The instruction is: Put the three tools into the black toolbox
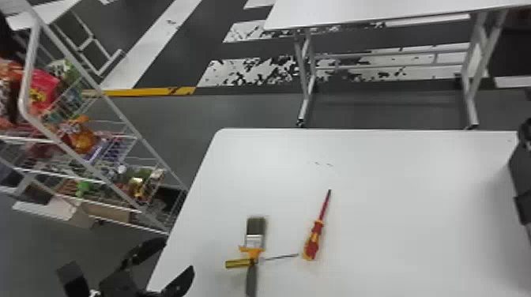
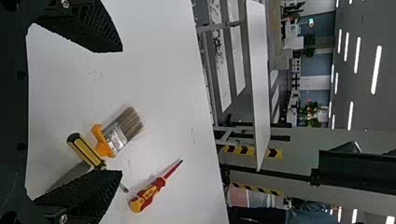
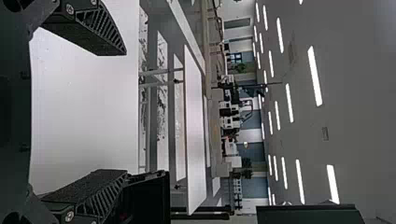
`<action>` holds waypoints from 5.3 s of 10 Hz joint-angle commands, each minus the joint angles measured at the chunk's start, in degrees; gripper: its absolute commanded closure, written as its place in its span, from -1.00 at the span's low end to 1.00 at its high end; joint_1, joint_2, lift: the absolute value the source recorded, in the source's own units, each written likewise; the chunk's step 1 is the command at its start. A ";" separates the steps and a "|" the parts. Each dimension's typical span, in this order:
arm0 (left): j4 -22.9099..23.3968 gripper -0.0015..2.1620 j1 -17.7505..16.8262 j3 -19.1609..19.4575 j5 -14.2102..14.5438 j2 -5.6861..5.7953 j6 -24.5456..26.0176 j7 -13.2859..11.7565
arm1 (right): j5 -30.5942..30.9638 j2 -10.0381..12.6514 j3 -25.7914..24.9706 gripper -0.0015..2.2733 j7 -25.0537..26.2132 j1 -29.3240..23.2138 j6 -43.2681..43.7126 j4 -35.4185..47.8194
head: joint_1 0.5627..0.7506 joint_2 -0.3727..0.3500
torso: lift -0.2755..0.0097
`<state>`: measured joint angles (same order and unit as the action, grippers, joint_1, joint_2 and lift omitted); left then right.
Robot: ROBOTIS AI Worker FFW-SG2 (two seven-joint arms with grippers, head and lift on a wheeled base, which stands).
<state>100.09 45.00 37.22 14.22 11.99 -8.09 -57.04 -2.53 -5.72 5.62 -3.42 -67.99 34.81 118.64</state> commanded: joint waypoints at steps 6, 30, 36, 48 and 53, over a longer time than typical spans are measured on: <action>-5.34 -0.94 -3.69 -7.60 -5.43 -1.01 -4.78 2.37 | -1.16 -1.31 -0.44 -0.91 0.00 0.67 3.90 -1.22 | 0.41 1.00 | 0.57; -24.15 -0.93 -9.58 -17.44 -7.28 -5.23 -20.42 7.30 | -0.54 -1.40 -1.41 -0.91 0.00 -1.44 6.54 0.89 | 0.41 0.95 | 0.57; -22.22 -0.92 -8.88 -20.08 -7.81 -6.02 -19.72 9.32 | -0.63 -1.40 -1.41 -0.91 0.00 -1.44 6.89 0.89 | 0.41 0.61 | 0.57; 2.31 -0.92 -2.55 -14.54 -3.41 -8.04 20.54 18.81 | -1.51 -1.40 -1.67 -0.91 0.00 -0.39 6.19 -0.51 | 0.41 1.00 | 0.57; 6.88 -0.92 -2.72 -18.14 -6.84 -8.04 27.57 22.94 | -2.13 -1.40 -1.76 -0.91 0.00 -0.47 7.59 -1.22 | 0.41 0.96 | 0.57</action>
<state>106.99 42.34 19.53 7.71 3.94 19.43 -34.02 -4.53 -7.09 3.88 -3.42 -68.47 42.40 117.56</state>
